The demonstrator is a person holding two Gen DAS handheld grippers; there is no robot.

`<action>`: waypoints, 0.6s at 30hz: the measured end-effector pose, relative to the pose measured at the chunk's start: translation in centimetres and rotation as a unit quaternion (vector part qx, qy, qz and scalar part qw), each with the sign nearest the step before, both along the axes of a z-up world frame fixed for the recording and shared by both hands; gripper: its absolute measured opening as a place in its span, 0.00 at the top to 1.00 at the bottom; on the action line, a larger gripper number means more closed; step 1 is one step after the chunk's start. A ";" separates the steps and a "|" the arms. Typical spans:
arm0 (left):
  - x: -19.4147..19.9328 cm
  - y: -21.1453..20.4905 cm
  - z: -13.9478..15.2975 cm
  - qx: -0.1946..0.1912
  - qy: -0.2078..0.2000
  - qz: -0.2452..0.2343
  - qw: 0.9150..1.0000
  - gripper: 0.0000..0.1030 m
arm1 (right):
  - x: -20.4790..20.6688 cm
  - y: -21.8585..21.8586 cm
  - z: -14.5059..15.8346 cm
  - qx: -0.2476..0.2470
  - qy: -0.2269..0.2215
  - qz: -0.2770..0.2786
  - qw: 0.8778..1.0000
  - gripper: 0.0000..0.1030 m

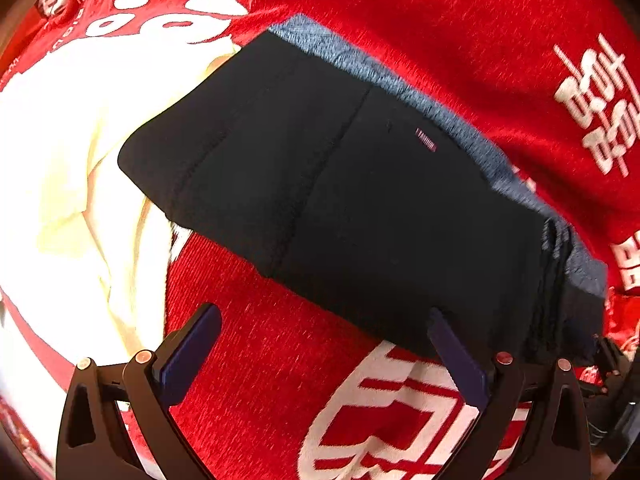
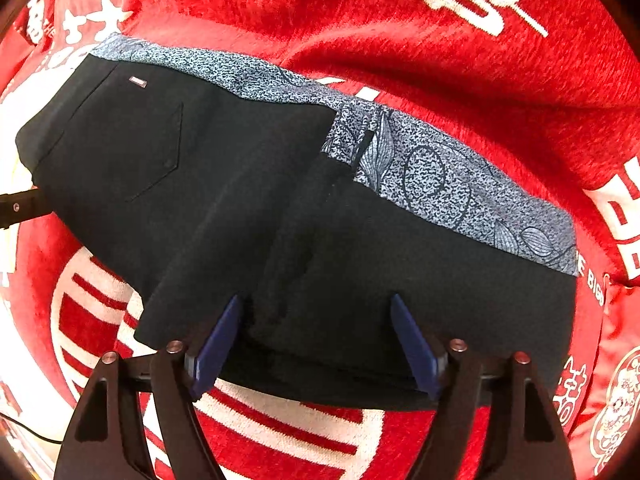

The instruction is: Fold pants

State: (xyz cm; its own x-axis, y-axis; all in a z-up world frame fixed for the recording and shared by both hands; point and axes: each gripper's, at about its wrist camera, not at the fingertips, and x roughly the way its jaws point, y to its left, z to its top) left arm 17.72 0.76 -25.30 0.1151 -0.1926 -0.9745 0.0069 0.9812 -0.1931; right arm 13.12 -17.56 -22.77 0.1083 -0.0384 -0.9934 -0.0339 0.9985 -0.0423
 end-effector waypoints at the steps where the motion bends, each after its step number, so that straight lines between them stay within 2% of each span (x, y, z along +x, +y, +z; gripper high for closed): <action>1: 0.1 0.4 0.1 -0.020 -0.008 0.006 1.000 0.00 | 0.1 0.0 -0.1 0.000 0.001 -0.002 1.000 0.21; 6: 0.9 3.2 -0.7 -0.089 -0.023 0.045 0.995 0.00 | 0.5 -0.6 -0.3 0.009 0.003 -0.010 1.000 0.21; 10: 1.1 5.4 -1.8 -0.150 -0.033 0.078 0.985 0.00 | 0.4 -0.3 -0.4 0.006 0.002 -0.004 1.000 0.20; 14: 1.7 6.0 -1.9 -0.173 -0.052 0.084 0.980 0.00 | 0.0 -0.3 -0.2 0.007 -0.001 -0.003 1.000 0.20; 18: 2.8 5.5 -1.5 -0.195 -0.048 0.090 0.976 0.00 | -0.5 0.0 -0.1 0.008 -0.005 -0.005 1.000 0.20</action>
